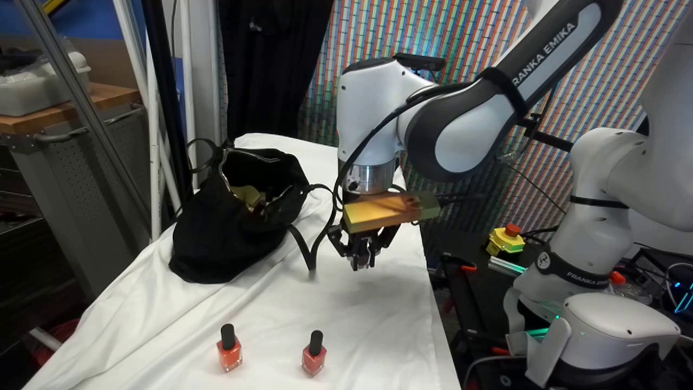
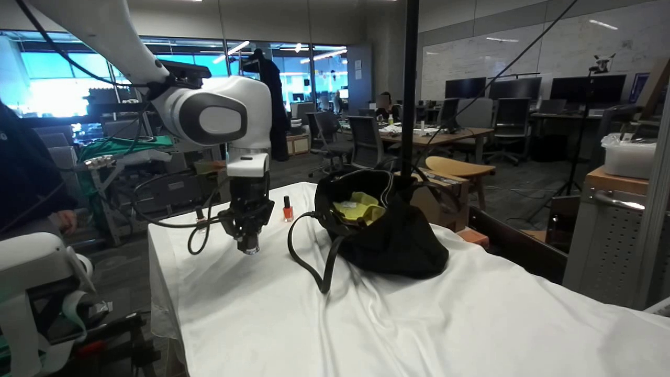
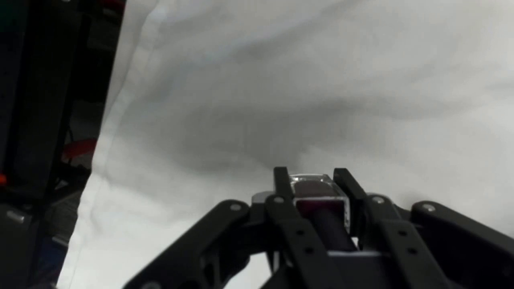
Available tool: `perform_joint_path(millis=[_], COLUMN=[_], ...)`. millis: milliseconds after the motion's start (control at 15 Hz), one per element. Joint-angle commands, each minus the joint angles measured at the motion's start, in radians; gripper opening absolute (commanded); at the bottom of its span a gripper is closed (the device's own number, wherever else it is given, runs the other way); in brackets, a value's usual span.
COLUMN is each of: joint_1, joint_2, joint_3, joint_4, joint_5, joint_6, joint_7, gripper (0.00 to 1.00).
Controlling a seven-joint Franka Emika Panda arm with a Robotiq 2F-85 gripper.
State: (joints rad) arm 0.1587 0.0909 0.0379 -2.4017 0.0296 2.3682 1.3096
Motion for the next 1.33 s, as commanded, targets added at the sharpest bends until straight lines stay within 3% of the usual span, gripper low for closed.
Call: perform_joint_path(millis=[0,267,467,800,1267], joint_1=[-0.037,-0.09,-0.125,-0.151,-0.125], joint_2=[-0.149,-0.201,-0.169,0.003,0.27], joint_3=[-0.005,-0.002,-0.002,-0.013,-0.062], joint_4=[-0.034,0.015,0.101,0.339,0.642], joint_5=[-0.112,-0.201,-0.241,-0.257,-0.259], joint_6=[-0.089,-0.14,-0.132,-0.131,-0.136], joint_7=[-0.038,-0.104,-0.157,-0.237,-0.306], gripper=[0.18,0.18,0.18,0.18,0.17])
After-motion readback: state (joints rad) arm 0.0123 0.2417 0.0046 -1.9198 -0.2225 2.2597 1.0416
